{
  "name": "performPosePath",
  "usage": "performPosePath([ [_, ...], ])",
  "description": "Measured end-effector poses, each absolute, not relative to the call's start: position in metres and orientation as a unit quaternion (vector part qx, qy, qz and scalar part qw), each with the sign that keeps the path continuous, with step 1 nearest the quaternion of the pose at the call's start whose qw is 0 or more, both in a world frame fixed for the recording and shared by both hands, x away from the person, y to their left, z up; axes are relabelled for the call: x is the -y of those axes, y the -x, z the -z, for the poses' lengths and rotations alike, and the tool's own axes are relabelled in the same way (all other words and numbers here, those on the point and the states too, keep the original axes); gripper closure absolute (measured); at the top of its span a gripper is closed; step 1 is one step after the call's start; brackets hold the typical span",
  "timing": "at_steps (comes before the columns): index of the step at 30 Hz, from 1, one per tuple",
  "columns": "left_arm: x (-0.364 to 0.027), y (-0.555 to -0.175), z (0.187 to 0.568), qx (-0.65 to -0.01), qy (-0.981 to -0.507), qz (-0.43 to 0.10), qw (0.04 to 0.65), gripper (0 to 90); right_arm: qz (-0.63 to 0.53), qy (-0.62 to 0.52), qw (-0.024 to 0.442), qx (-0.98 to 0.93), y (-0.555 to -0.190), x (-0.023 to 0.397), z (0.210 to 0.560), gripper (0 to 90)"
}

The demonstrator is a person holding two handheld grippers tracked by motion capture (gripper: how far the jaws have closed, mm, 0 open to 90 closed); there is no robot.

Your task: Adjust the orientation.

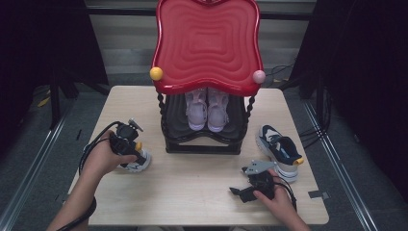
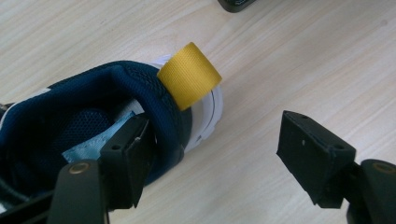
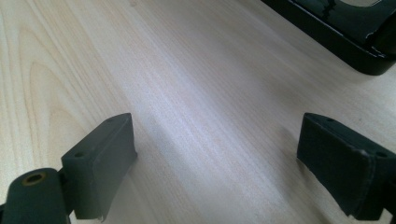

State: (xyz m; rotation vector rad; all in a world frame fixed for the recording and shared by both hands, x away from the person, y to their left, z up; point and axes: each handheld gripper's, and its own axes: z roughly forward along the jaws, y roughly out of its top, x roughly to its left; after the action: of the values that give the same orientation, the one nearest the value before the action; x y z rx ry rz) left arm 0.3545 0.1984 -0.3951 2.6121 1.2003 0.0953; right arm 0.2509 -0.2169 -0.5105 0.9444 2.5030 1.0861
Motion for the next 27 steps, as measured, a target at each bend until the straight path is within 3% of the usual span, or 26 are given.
performPosePath([
  [7,-0.1955,-0.3603,0.3993,-0.419,-0.899,-0.043,0.119,36.8,-0.373,-0.325,0.126,-0.860,-0.2508,0.2169,0.5104,10.7],
  [18,-0.2029,-0.3627,0.3964,-0.414,-0.903,-0.053,0.099,69.3,-0.373,-0.325,0.125,-0.860,-0.2507,0.2168,0.5105,10.7],
  [27,-0.2047,-0.3542,0.3952,-0.389,-0.914,-0.030,0.106,73.3,-0.372,-0.326,0.124,-0.860,-0.2506,0.2167,0.5104,10.7],
])
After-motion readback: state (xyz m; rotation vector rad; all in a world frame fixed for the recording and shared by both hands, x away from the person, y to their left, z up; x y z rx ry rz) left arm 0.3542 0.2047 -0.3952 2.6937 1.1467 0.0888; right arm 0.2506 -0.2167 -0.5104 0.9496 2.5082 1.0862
